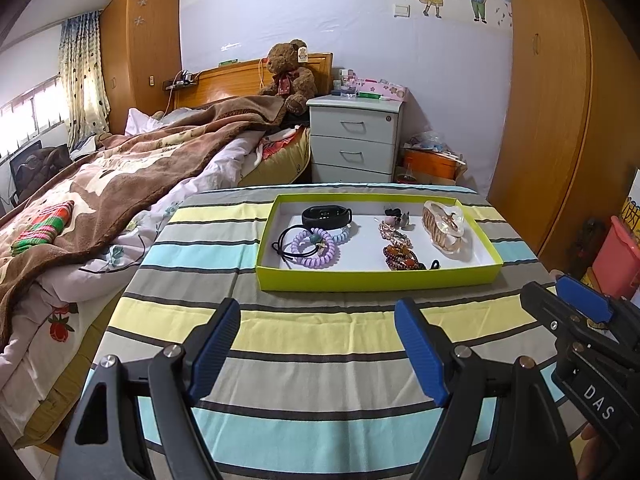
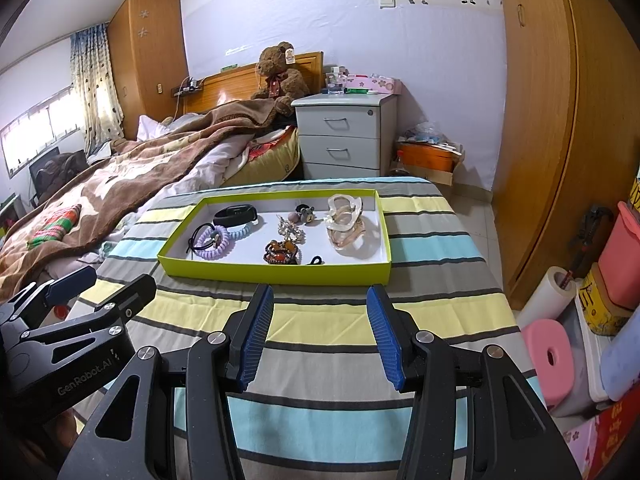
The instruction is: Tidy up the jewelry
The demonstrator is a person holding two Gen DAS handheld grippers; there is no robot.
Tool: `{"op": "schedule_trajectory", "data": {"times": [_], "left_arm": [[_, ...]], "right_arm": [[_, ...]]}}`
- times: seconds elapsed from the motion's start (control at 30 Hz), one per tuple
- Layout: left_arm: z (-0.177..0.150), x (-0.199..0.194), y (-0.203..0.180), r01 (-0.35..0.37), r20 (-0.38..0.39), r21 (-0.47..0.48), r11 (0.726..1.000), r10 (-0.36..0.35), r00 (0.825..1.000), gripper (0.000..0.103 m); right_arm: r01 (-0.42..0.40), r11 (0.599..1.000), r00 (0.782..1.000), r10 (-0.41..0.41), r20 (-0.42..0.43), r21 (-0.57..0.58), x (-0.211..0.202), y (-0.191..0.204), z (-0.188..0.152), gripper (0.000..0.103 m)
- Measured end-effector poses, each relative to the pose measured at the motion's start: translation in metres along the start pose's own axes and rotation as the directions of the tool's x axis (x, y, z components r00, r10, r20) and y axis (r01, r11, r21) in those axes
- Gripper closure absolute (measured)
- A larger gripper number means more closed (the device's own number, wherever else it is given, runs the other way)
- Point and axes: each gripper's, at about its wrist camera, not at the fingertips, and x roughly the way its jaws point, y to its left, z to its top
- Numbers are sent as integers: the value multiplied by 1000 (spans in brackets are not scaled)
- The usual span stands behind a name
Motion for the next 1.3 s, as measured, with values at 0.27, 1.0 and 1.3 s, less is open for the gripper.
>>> {"op": "schedule_trajectory", "data": {"times": [0.27,1.0,1.3], "left_arm": [[-1,0,1,7,-8,-8,1000,-7,1000,16],[-3,0,-2,-33,-25,8,999,33,999,16],[-2,-1,-5,-40,-9,19,999,40,999,16]], "right_arm": [[-3,1000,1000,3,0,0,0,0,0,54],[3,1000,1000,-3,-2,2,1,-4,-1,54],[6,1000,1000,-6,-6,1,3,-5,-1,54]]}}
